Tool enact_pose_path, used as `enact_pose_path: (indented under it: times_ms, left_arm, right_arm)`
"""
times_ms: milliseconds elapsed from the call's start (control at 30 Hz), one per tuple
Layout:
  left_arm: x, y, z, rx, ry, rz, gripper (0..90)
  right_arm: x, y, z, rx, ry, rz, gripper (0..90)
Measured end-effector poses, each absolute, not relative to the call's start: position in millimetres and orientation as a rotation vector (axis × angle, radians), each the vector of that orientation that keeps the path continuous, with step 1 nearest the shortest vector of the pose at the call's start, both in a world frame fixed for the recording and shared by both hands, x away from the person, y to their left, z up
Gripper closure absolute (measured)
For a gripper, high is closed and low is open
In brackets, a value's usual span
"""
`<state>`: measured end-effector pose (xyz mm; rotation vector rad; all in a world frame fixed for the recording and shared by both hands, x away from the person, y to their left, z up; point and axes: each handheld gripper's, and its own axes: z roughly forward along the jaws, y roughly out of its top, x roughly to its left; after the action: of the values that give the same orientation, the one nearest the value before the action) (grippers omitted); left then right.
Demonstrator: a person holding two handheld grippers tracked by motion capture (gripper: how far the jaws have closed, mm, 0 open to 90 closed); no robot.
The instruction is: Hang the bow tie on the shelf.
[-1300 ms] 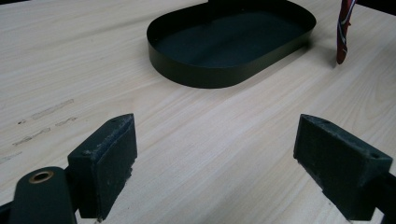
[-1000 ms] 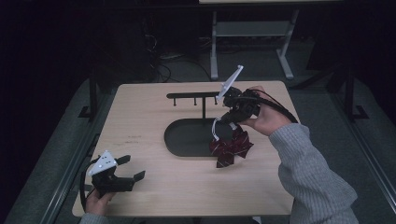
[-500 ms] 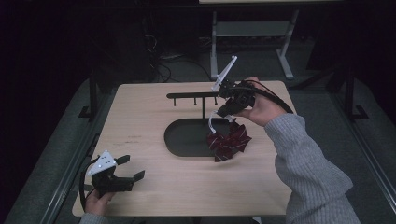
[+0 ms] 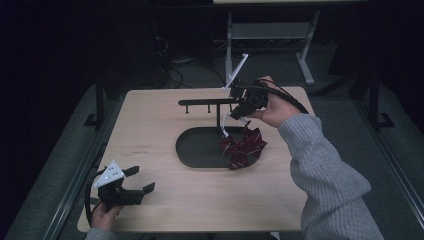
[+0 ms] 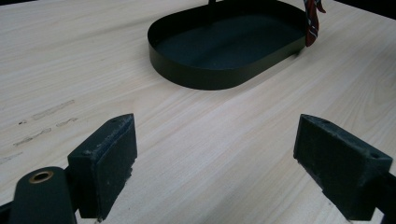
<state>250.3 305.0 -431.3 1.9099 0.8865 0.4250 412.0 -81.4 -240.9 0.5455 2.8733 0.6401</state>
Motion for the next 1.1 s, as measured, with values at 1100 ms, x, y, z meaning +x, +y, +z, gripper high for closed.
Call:
enact_pose_path:
  times_ms: [1100]
  left_arm:
    - [251,305,-432,1.901,0.887,0.422,13.1]
  right_arm:
    - [453,-79,-242,0.656,2.879,0.632,87.3]
